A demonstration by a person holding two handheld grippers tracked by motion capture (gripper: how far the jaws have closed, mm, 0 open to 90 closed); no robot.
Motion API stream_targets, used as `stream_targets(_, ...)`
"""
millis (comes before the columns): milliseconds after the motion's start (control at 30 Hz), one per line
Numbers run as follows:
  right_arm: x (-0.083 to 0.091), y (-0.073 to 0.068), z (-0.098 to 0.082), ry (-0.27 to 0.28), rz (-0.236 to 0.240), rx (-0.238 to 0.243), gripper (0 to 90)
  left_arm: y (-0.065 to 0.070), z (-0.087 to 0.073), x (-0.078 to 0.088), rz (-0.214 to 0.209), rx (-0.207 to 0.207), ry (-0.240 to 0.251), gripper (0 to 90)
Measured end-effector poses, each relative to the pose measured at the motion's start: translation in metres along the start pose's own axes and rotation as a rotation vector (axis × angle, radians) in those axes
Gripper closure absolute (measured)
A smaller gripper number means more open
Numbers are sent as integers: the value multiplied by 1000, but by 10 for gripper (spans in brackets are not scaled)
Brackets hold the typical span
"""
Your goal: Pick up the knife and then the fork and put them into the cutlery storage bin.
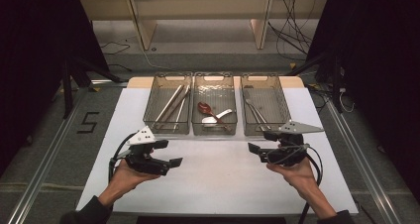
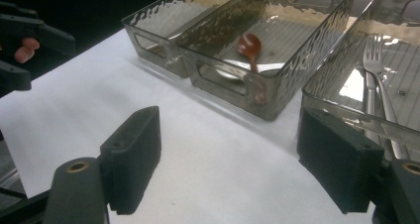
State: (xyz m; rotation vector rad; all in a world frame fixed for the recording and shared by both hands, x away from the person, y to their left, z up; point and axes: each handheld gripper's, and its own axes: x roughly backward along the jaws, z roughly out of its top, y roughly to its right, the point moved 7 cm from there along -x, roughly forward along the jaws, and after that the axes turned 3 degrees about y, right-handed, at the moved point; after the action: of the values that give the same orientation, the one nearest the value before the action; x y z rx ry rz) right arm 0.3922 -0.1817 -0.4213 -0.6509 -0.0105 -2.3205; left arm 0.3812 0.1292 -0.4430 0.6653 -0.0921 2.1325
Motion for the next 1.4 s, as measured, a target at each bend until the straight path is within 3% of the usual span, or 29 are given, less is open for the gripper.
stream_targets(167, 5, 0, -10, 16, -12, -2, 271, 1, 1, 0, -4, 5, 8, 161)
stream_targets(533, 7, -8, -28, -2, -17, 6, 242, 1, 2, 1, -13, 13, 18, 161)
stream_targets(667, 9, -10, -30, -2, -23, 23, 241, 1, 2, 2, -14, 16, 26, 161)
stream_targets(1400, 11, -7, -29, 9, -37, 20, 216, 1, 1, 2, -21, 16, 23, 159)
